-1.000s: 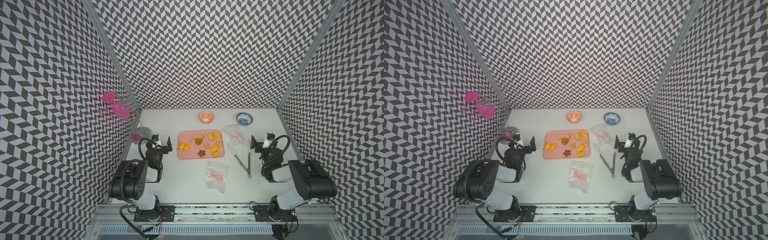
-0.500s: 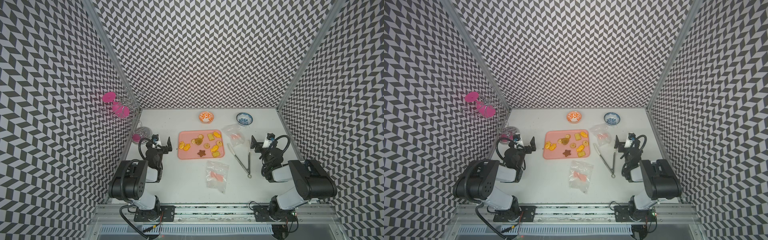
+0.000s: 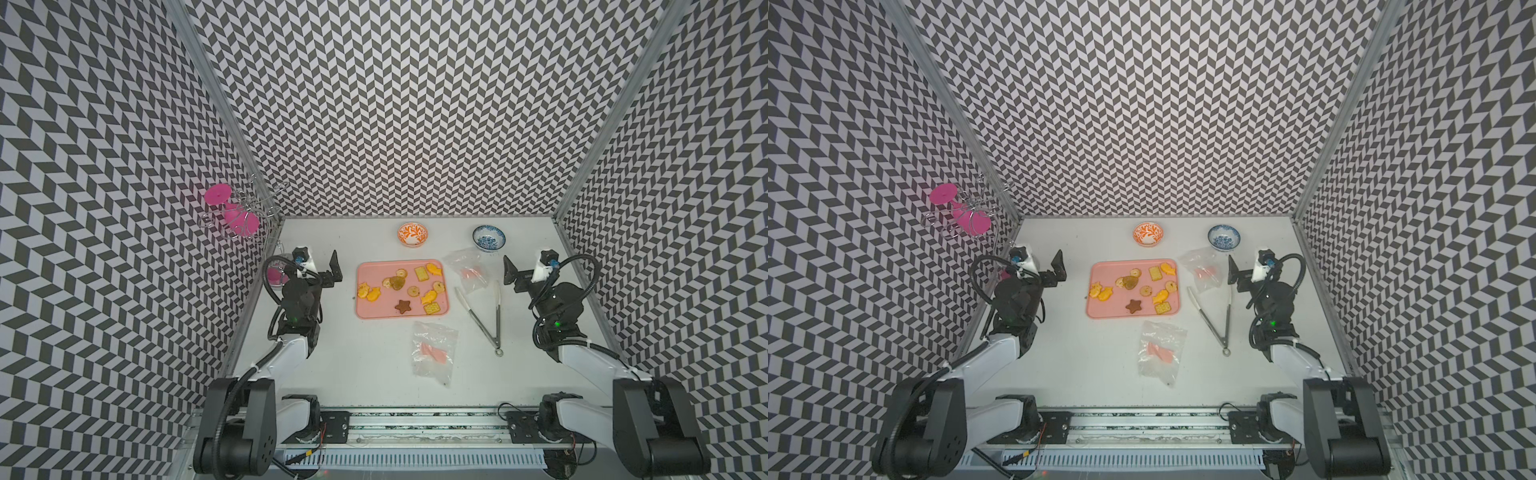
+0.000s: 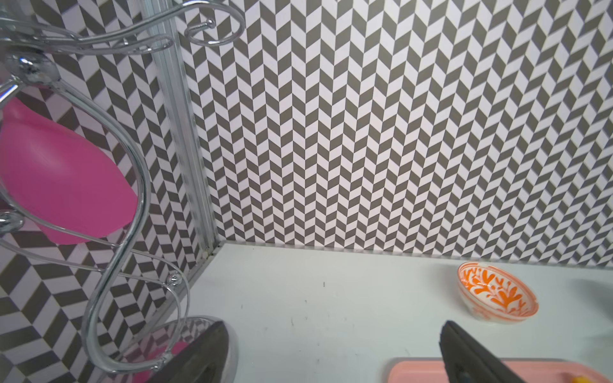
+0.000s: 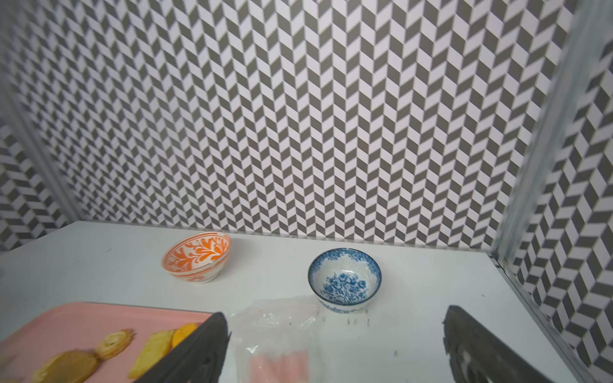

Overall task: Put the cookies into a resealable bag to prevent moisture
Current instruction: Pick up the ziploc bag from the center of the board.

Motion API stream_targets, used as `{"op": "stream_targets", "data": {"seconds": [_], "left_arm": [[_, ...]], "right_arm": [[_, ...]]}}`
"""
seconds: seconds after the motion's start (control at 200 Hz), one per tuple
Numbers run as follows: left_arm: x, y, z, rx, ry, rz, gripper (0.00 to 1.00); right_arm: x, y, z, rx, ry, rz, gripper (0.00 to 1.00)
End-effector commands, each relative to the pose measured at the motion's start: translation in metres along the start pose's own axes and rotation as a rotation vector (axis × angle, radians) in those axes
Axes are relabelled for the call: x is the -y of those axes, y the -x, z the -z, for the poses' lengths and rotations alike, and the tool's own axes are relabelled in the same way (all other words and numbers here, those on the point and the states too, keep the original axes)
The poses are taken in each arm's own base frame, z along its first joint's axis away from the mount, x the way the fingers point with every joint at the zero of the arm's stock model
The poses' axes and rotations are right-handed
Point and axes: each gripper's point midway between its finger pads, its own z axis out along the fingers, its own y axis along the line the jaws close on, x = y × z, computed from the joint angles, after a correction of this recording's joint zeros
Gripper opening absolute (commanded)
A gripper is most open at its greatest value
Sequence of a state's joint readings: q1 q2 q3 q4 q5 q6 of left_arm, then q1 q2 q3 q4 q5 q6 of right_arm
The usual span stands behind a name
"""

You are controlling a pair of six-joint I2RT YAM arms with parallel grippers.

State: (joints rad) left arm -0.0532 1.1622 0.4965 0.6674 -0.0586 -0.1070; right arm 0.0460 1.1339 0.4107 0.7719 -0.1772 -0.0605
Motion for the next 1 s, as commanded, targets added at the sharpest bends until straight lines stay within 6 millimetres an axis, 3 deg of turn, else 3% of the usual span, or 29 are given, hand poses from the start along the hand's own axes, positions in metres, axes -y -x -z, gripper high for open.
{"op": "stream_targets", "data": {"seconds": [0.0, 0.115, 0.29, 0.431, 0.531, 0.731, 0.997], "left_arm": [[0.017, -0.037, 0.007, -0.265, -0.029, 0.137, 1.0], [0.048, -0.038, 0.023, -0.324, -0.143, 0.19, 1.0], [0.088, -0.049, 0.054, -0.485, -0.305, 0.349, 1.0], [0.126, -0.064, 0.085, -0.589, -0.491, 0.441, 1.0], [0.147, -0.072, 0.104, -0.659, -0.596, 0.465, 1.0], [0.169, -0.079, 0.125, -0.724, -0.684, 0.469, 1.0], [0.171, -0.087, 0.13, -0.78, -0.673, 0.467, 1.0]], "right_arm": [[-0.042, -0.002, 0.006, -0.11, 0.204, 0.07, 1.0], [-0.074, -0.004, 0.015, -0.245, 0.342, 0.185, 1.0], [-0.129, -0.013, 0.056, -0.366, 0.616, 0.256, 0.97], [-0.178, -0.043, 0.104, -0.493, 0.867, 0.331, 0.95], [-0.199, -0.072, 0.129, -0.572, 0.957, 0.384, 0.93], [-0.208, -0.108, 0.124, -0.603, 0.919, 0.389, 0.9], [-0.212, -0.17, 0.101, -0.796, 0.942, 0.432, 0.77]]}}
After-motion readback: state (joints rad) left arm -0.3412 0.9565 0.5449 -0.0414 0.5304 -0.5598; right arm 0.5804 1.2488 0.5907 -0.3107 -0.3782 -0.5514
